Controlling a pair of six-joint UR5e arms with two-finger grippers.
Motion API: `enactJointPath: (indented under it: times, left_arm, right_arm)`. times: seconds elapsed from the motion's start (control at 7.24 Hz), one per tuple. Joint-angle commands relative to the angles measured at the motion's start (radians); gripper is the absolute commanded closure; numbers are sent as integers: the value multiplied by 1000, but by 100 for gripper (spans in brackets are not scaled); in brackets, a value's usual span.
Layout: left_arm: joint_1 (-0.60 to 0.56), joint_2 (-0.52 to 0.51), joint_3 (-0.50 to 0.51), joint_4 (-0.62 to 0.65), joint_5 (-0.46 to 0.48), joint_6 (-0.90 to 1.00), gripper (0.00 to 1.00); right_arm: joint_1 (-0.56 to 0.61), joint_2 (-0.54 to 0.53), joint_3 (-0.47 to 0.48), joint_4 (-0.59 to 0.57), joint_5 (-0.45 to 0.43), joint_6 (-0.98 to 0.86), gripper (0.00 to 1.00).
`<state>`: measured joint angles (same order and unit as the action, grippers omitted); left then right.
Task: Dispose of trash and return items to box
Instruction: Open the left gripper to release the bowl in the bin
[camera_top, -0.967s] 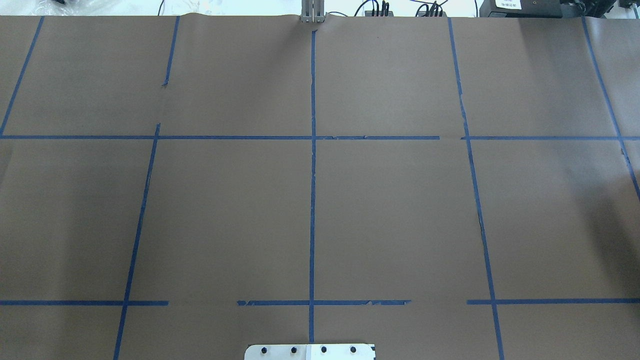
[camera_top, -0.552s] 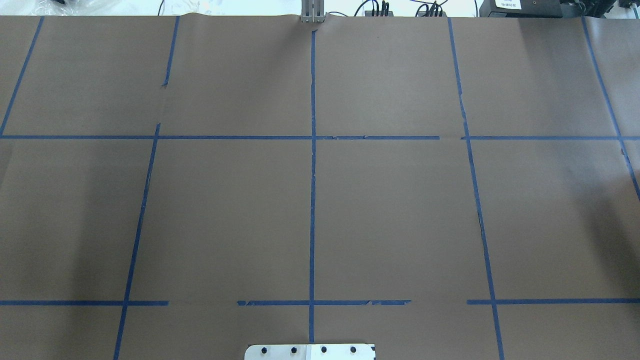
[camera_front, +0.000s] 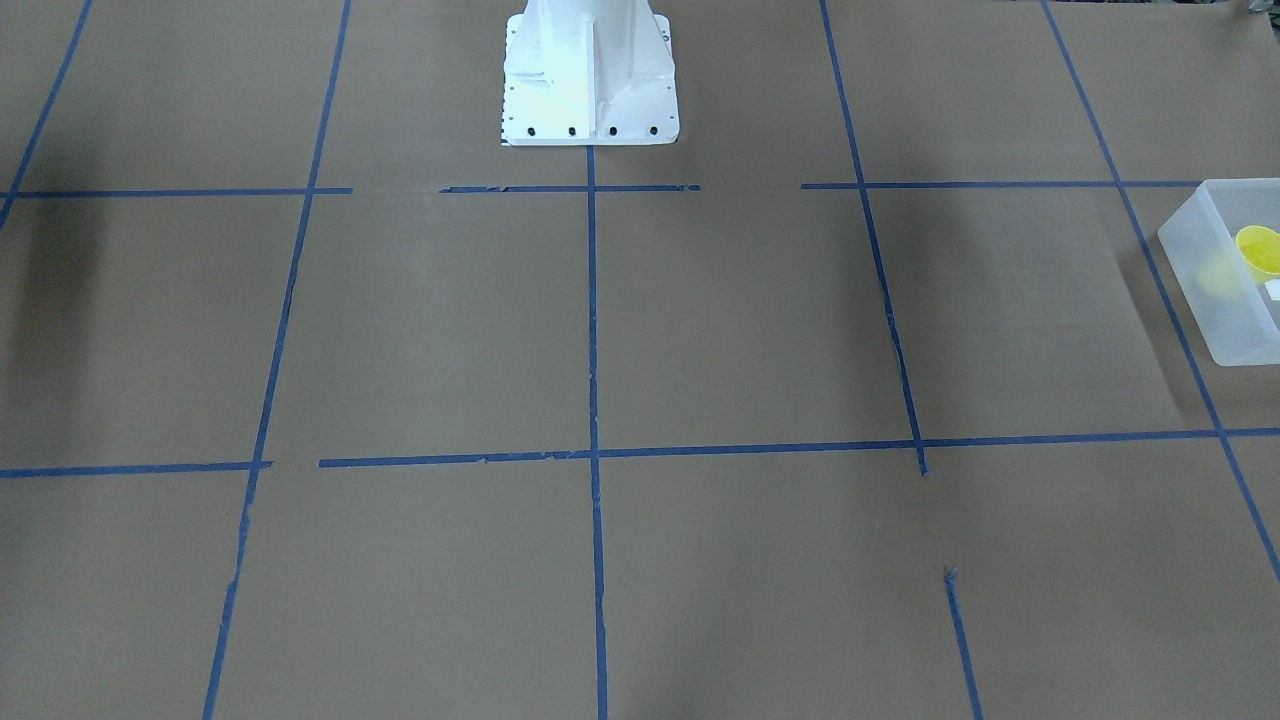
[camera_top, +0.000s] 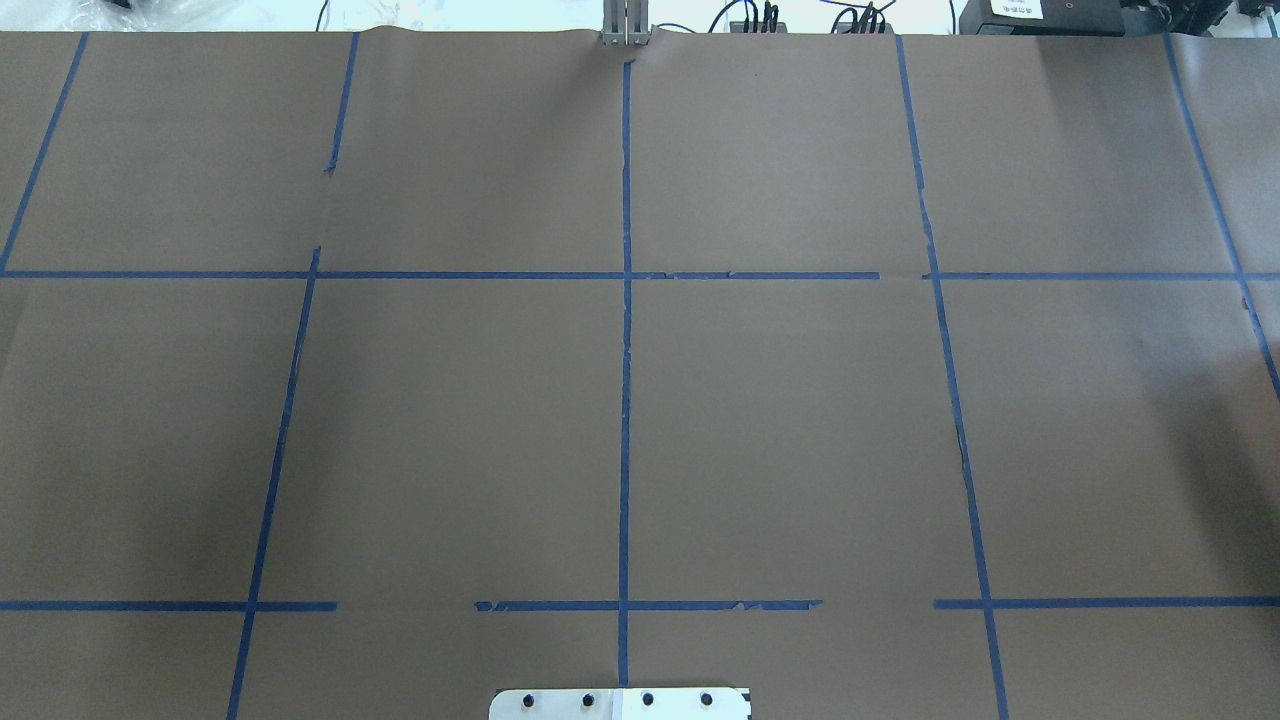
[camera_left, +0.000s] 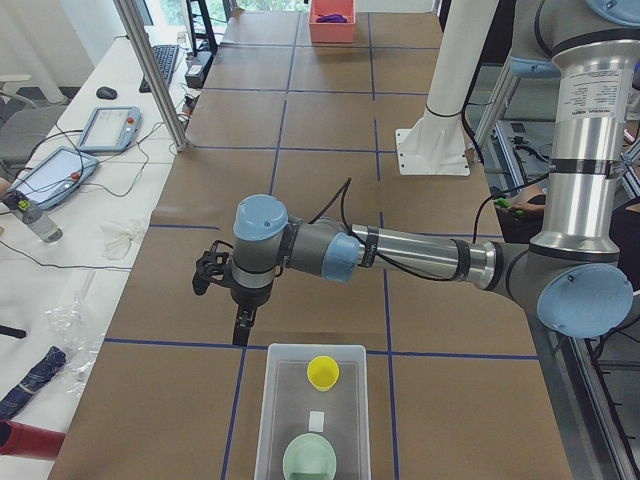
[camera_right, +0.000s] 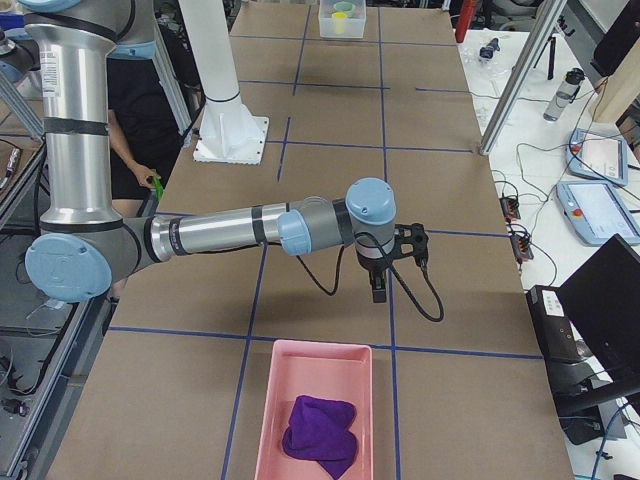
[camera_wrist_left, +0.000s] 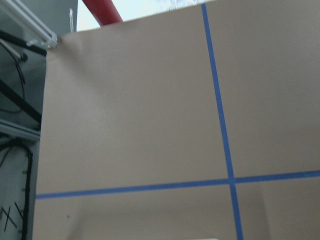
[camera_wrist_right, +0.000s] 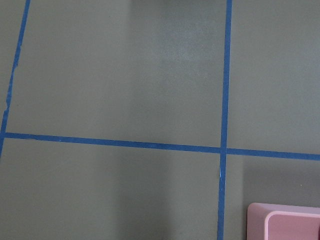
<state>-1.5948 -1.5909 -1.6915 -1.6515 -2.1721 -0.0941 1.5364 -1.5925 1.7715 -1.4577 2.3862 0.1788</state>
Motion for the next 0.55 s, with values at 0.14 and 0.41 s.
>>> enactJointPath:
  times: [0.14,0.41]
  left_arm:
    - [4,0,24,120,-102,5,0]
    - [6,6,24,121,-104,5,0]
  right_arm:
    - [1,-6,-12,-1,5,1,0]
    - [1,-6,-36,0,11,1,0]
